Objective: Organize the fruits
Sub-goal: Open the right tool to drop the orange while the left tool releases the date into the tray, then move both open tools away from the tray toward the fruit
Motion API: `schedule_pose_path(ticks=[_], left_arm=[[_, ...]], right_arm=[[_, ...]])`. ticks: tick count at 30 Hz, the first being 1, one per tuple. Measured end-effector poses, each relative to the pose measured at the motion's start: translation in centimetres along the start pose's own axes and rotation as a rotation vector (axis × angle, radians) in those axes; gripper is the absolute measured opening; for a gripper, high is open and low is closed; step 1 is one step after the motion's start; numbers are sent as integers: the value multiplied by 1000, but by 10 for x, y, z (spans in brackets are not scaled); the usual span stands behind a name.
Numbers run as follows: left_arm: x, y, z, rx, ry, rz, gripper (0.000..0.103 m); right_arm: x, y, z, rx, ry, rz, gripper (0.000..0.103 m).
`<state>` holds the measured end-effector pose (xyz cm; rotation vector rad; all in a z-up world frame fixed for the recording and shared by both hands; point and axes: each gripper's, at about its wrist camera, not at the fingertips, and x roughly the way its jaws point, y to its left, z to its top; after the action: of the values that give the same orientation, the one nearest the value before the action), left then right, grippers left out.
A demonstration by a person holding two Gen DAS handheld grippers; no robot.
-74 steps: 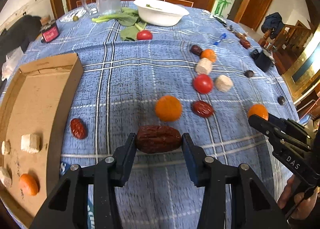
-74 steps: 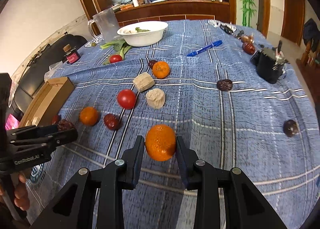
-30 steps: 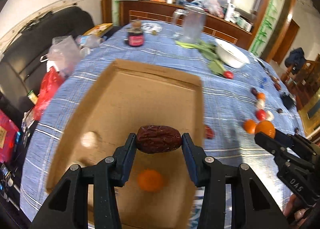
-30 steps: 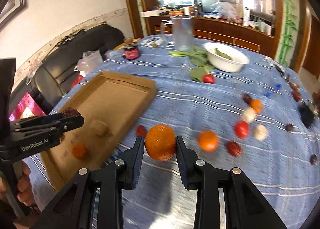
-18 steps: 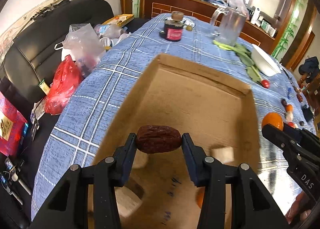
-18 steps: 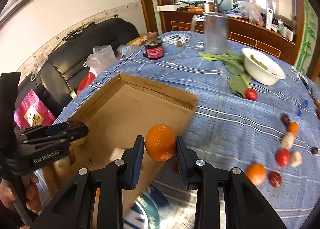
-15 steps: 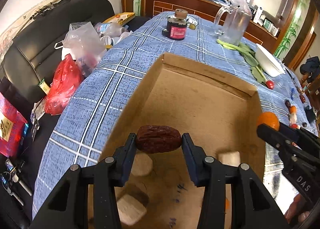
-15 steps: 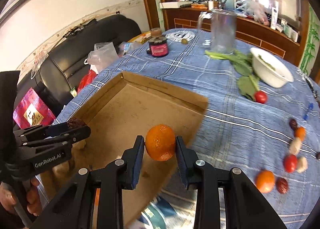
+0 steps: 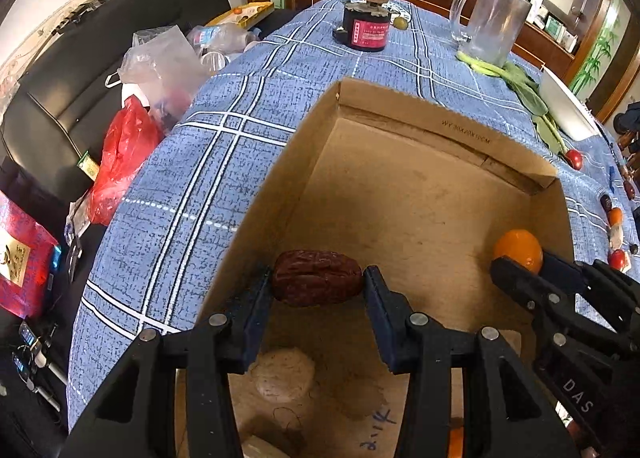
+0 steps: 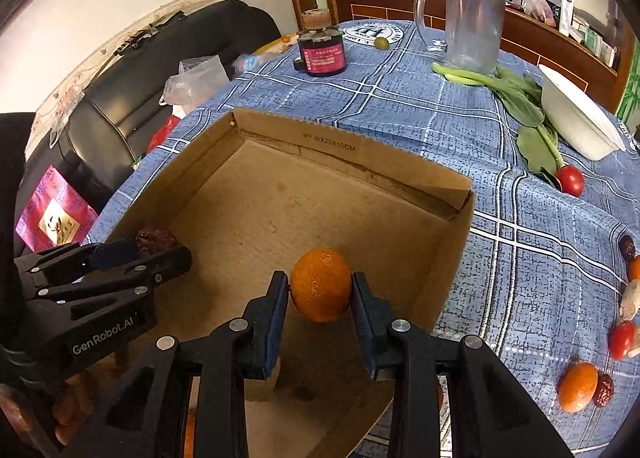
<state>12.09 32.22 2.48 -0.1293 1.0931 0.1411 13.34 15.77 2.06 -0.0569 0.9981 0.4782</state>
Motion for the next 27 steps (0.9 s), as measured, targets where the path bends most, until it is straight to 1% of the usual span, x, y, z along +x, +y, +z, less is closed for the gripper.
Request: schedule_pose_path(ticks=[2,4,6,8,10,13,17,18,20,22,27], left_arm=[[1,0,0,2,4,3,45],[1,0,-1,4,10,2,45],[0,0,-3,5,10,-1,45],[-3,1,-4,0,5,-3,45],[-10,2,-7,-4,-17,3,46],[-20,3,-12,-7,-51,14,51],[-42,5,-20,-29,-123,32,63],[-48,5,-22,-32,-146,38,67],[-58,2,-26,-35,-181,48,71],[-68,-2,-30,-35,-207,44,71],[-87,-25,-42,-15,-236,34,72]], right_arm=[[0,1,0,-7,1,-7,37],[-2,3,0,-16,-4,-18,48],[-6,4,-1,-21,-16,-29,56],[-12,4,-3,-26,-30,-42,56],[-19,6,-5,-30,-43,-53,56],[-35,8,-10,-38,-71,-66,56],[-63,10,-23,-47,-111,-88,55],[-70,10,-28,-48,-121,-94,55],[-86,8,-39,-44,-136,-108,58],[-98,4,-49,-31,-146,-118,62],[-122,-19,-75,16,-156,-118,62]])
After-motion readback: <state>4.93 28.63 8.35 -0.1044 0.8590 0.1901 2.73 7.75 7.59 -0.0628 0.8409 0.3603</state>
